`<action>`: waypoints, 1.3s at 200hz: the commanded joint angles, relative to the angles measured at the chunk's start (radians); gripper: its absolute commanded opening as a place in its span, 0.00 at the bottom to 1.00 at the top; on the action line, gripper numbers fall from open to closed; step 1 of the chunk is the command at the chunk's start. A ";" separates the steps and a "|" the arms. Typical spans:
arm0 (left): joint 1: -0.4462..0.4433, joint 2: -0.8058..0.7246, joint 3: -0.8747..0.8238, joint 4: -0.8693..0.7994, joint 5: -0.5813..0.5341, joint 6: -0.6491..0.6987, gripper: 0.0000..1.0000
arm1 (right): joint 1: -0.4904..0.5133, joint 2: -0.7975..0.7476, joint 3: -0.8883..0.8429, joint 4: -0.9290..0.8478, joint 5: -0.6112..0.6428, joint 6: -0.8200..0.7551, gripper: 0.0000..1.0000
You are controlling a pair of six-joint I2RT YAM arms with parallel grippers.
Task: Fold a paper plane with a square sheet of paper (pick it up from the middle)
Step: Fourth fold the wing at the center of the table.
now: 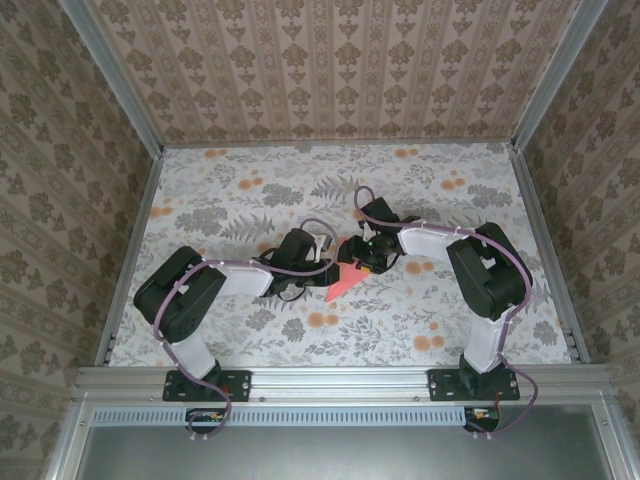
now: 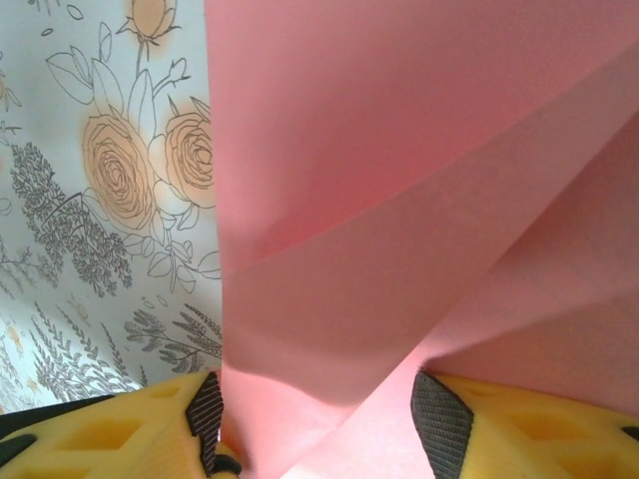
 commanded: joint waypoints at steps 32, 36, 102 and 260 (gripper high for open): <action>0.003 -0.008 0.005 -0.042 -0.024 -0.010 0.13 | 0.000 0.075 -0.068 -0.080 0.106 -0.041 0.63; 0.003 -0.010 0.003 -0.042 -0.025 -0.011 0.13 | 0.000 0.074 -0.069 -0.076 0.107 -0.040 0.63; 0.004 -0.038 -0.024 -0.044 -0.035 -0.014 0.12 | 0.000 0.071 -0.066 -0.070 0.102 -0.033 0.55; 0.017 -0.067 0.005 0.036 0.045 -0.049 0.19 | 0.000 0.147 -0.037 -0.168 0.189 -0.011 0.47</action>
